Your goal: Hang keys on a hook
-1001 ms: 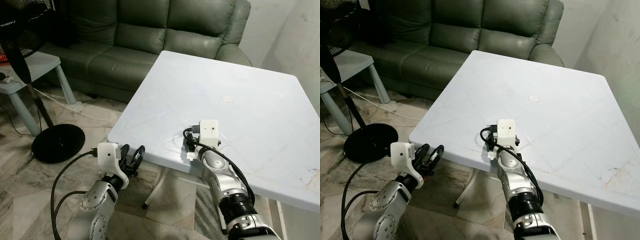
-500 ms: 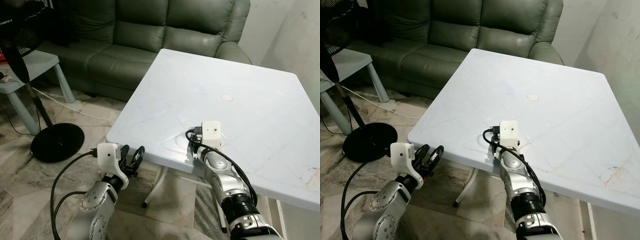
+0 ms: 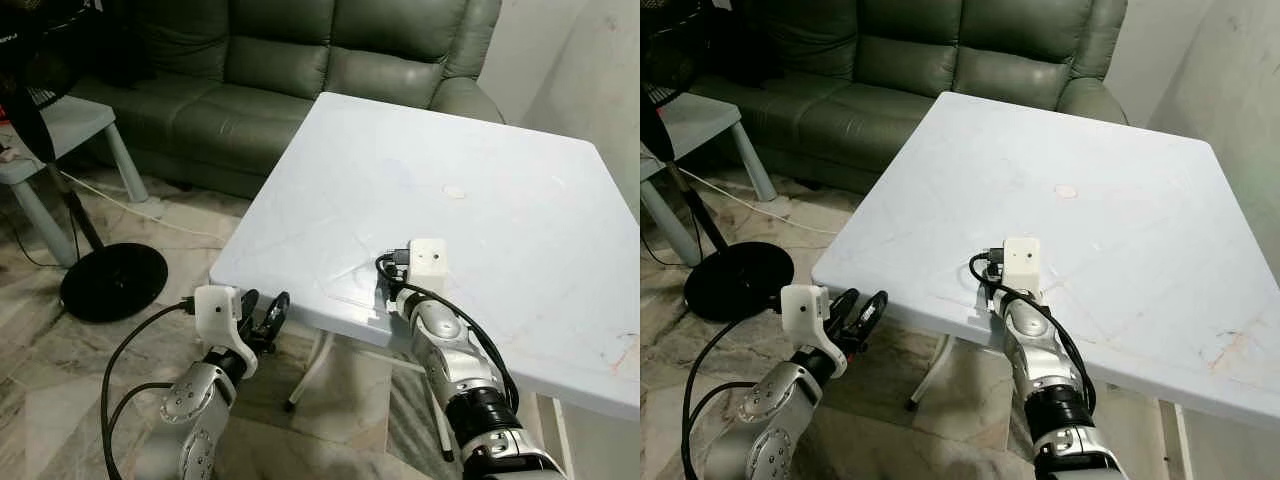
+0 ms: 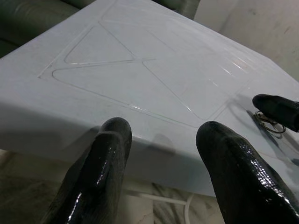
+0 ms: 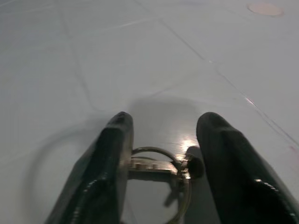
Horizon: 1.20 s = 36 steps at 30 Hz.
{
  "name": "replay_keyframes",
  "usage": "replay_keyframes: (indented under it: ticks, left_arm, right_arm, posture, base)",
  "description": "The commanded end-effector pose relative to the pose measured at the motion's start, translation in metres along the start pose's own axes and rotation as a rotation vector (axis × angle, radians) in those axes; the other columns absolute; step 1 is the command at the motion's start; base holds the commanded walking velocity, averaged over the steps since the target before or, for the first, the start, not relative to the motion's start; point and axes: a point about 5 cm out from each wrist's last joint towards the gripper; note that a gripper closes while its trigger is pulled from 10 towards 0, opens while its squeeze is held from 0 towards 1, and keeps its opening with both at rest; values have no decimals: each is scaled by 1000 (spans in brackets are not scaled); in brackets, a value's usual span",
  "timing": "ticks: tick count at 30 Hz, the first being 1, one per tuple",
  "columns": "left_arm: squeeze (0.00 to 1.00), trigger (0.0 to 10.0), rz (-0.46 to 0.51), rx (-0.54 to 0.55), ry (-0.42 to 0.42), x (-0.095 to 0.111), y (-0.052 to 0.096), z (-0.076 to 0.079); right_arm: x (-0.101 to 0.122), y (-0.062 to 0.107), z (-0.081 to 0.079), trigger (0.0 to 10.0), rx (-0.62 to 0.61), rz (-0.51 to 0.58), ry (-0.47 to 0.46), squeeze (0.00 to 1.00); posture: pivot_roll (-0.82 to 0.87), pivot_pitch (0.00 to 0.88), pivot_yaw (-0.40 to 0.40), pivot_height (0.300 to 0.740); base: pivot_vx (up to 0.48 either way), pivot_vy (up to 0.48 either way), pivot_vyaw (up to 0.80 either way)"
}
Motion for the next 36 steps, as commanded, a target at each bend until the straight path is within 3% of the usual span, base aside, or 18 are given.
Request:
replay_keyframes:
  ticks: [1,2,15,19,23,36]
  left_arm:
    - [0,10000,5,2,-2,2,-1,2]
    - [0,10000,5,3,-2,2,-1,2]
    - [0,10000,6,-1,1,2,-3,3]
    - [0,10000,3,-2,1,2,-3,3]
    - [0,10000,3,-3,1,2,-4,4]
    - [0,10000,6,-3,-2,3,-4,4]
  right_arm:
    - [-1,-1,5,10000,-26,-19,39,1000]
    - [0,-1,5,10000,-11,-10,29,0]
    - [-1,4,25,10000,52,99,-3,0]
    - [-2,7,28,10000,101,124,51,0]
    - [-4,8,27,10000,142,131,80,0]
    - [-13,11,20,10000,234,82,48,0]
  posture:
    - [112,127,-86,740]
    - [112,127,-86,740]
    - [106,124,-85,740]
    - [102,124,-82,740]
    - [100,126,-81,740]
    - [102,120,-83,740]
  base:
    - [0,0,0]
    - [0,0,0]
    - [0,0,0]
    - [0,0,0]
    - [0,0,0]
    - [0,0,0]
Point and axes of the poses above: a point about 5 cm out from each wrist's last joint towards the gripper, its own y axis pointing back from the gripper into the wrist, its own x axis along the axis of the wrist's last joint, z = x × y, and after that the axes turned 11 degrees about y, right-handed
